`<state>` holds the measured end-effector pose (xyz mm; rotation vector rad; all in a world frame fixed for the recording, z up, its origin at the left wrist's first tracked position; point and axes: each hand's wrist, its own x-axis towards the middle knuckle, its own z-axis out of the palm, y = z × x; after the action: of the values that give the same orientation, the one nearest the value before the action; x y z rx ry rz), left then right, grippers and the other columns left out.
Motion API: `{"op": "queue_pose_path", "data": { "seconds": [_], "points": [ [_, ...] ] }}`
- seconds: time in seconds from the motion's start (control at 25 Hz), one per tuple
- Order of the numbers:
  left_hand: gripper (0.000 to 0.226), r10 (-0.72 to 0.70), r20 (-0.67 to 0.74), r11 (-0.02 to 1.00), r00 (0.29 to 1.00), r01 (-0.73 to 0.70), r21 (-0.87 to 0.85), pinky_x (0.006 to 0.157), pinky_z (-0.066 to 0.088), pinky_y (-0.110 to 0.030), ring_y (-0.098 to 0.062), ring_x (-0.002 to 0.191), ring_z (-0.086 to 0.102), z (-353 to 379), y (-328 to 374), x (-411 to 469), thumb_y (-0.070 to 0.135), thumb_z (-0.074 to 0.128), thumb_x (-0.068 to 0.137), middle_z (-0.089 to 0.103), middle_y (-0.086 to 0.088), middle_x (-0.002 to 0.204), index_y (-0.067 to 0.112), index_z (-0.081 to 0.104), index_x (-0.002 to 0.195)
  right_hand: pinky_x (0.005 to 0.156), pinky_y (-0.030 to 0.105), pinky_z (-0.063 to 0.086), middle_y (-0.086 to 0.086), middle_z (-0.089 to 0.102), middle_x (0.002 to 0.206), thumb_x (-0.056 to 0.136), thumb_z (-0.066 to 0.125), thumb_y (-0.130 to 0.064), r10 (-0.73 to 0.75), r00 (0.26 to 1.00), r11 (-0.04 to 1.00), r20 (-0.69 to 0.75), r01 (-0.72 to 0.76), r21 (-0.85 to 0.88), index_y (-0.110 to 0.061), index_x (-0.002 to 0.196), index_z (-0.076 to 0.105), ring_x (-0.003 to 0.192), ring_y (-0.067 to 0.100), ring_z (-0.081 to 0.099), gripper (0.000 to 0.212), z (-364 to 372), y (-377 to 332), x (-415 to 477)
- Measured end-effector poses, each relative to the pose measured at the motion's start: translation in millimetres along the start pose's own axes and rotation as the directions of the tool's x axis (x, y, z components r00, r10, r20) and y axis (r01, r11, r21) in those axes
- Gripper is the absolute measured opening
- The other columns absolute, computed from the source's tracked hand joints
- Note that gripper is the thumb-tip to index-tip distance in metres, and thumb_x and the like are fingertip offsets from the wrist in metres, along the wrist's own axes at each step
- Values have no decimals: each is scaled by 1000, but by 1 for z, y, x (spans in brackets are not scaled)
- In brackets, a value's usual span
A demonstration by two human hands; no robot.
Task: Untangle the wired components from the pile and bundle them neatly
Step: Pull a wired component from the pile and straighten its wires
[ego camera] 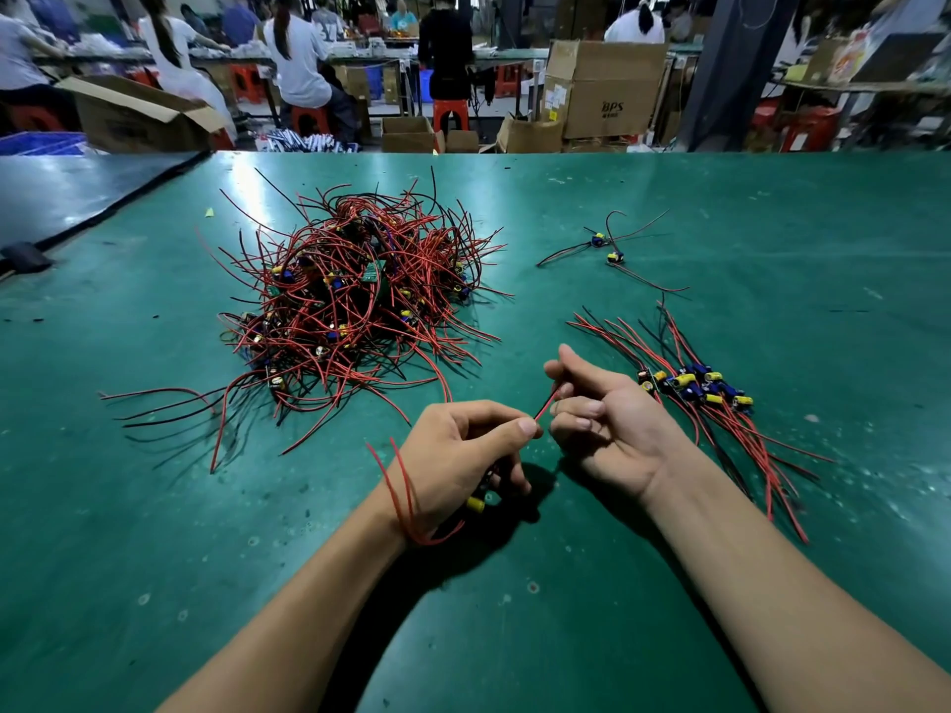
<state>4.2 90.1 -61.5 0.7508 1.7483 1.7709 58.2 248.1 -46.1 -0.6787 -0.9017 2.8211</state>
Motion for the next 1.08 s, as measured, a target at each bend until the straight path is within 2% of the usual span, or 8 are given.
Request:
{"op": "queue_pose_path", "data": {
  "seconds": [0.24,0.4,0.6,0.68,0.8,0.92,1.0,1.08],
  "points": [
    [21,-90,-53,986,994,82,-147,43,48,-21,-22,49,65,2,5,-2,15,61,94,64,-12,57,-5,67,89,40,18,39,-4,49,63,70,73,-57,-129,992,949,-15,119,-293,-5,103,71,43,5,38,61,-2,5,3],
    [21,-144,-99,957,985,113,-266,45,52,-28,-25,51,66,1,8,0,11,61,93,66,-17,62,-10,65,91,43,23,39,-3,54,65,92,61,-49,-199,980,874,-29,165,-456,-11,92,75,42,8,42,41,-4,10,-1],
    [16,-213,-204,916,956,122,-381,47,58,-34,-26,56,69,-5,13,3,13,60,94,68,-13,66,0,66,86,42,27,40,-2,59,74,93,66,-15,-373,918,560,136,340,-756,-14,95,64,44,12,50,3,1,28,-13],
    [15,-233,-314,892,920,74,-446,49,57,-36,-24,53,67,-6,14,7,10,57,96,67,-13,66,0,62,86,47,25,41,-10,62,77,77,74,-21,-343,903,394,260,389,-833,-23,97,59,49,8,51,24,6,35,-19],
    [14,-243,-453,859,858,-26,-511,55,59,-40,-26,58,66,-10,13,11,8,56,96,64,-15,68,-3,61,89,60,15,41,-12,56,95,70,80,-32,-315,816,182,485,554,-813,-34,103,64,69,-2,55,37,10,41,-26],
    [13,-262,-473,830,841,-54,-556,51,59,-35,-25,57,68,-13,13,11,9,56,96,65,-14,69,-2,61,91,70,9,39,-14,59,98,70,87,-38,-219,778,16,590,607,-795,-32,104,72,87,-2,61,37,11,46,-28],
    [13,-280,-465,796,840,-67,-601,52,58,-34,-26,60,70,-12,14,11,9,55,97,65,-16,71,-2,59,92,70,9,37,-21,56,90,74,87,-33,-207,749,-137,629,615,-777,-28,97,77,82,-3,56,25,9,51,-25],
    [11,-285,-457,756,842,-95,-648,58,60,-37,-28,66,71,-13,14,12,12,55,97,65,-17,74,1,58,93,67,9,36,-18,56,84,81,82,-23,-288,723,-157,628,612,-775,-23,92,79,74,-1,55,11,8,54,-23]
  ]
}}
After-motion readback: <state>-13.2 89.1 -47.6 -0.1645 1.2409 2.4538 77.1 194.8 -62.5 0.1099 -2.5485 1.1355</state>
